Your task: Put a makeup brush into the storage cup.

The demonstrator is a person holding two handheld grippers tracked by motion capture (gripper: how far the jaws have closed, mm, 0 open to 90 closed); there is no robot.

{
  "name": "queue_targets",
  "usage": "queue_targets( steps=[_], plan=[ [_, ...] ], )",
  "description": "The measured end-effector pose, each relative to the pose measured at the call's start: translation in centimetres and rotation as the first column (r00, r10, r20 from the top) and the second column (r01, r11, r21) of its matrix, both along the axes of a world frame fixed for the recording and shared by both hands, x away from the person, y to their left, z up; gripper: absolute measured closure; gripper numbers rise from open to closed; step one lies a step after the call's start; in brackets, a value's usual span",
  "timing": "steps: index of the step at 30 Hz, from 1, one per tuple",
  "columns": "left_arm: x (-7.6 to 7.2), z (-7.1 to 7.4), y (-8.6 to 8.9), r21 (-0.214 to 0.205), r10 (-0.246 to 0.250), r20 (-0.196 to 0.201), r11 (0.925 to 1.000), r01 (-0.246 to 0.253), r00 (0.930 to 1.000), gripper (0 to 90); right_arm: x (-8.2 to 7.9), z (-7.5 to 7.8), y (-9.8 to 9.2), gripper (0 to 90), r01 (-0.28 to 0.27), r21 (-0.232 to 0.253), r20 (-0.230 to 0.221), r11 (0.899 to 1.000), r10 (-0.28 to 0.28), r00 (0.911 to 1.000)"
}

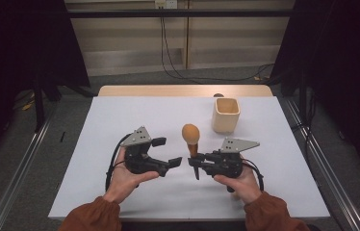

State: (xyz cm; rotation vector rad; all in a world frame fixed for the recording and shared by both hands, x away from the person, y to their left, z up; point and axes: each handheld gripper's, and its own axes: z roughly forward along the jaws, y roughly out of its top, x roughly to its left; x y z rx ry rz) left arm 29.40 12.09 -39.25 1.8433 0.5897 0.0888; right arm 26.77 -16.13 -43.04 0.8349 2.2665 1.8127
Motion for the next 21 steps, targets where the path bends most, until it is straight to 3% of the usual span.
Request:
queue_targets(
  steps=[6,13,21],
  plan=[
    [0.2,-0.3,1.4,-0.029,0.020,-0.033,0.9994,-0.021,0.9992,4.2,0.0,0.4,-0.9,74.7,0.028,0.005,0.013,1.000,-0.028,0.9995],
    [0.0,-0.7,2.7,-0.014,0.076,-0.007,0.9970,-0.076,0.9971,3.2,0.2,0.8,-2.3,74.8,0.065,0.014,0.029,0.998,-0.066,0.9974],
    [-0.5,-1.4,4.2,0.009,0.157,0.029,0.9875,-0.157,0.9872,3.6,0.8,2.0,-4.3,74.7,0.125,0.024,0.060,0.992,-0.126,0.9902]
  ],
)
